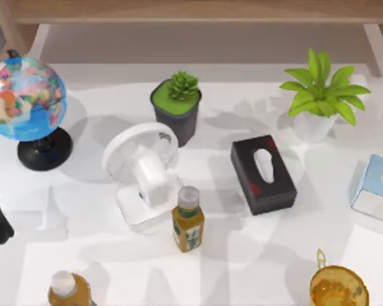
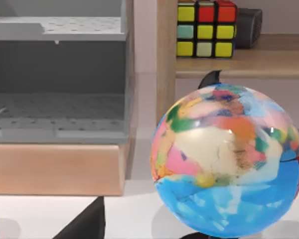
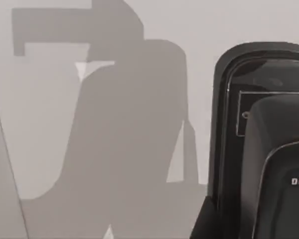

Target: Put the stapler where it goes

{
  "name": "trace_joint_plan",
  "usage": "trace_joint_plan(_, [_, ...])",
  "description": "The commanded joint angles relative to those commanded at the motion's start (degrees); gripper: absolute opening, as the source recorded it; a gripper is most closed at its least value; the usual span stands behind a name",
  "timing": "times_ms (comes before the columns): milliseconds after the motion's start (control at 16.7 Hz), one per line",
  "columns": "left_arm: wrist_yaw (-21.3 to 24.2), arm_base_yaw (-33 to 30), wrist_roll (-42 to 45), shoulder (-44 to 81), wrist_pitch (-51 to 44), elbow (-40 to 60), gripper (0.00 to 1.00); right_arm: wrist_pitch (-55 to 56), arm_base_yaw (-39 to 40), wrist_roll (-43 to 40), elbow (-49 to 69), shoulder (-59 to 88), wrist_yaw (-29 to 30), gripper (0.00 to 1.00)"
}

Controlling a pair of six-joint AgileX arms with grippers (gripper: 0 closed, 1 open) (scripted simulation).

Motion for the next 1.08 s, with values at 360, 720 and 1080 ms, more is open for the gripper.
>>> trace_joint_plan(360, [0.00,0.00,0.00,0.00,0.00,0.00,1.00,-5.20,-0.37,-10.16,2.90,4.63,0.83,0.00])
trace_joint_plan(720, [0.00,0.00,0.00,0.00,0.00,0.00,1.00,-5.06,0.01,-10.16,2.85,4.54,0.86,0.00])
trace_joint_plan(1080, [0.00,0.00,0.00,0.00,0.00,0.00,1.00,-3.78,2.05,-12.28,5.51,-2.11,2.57,0.00])
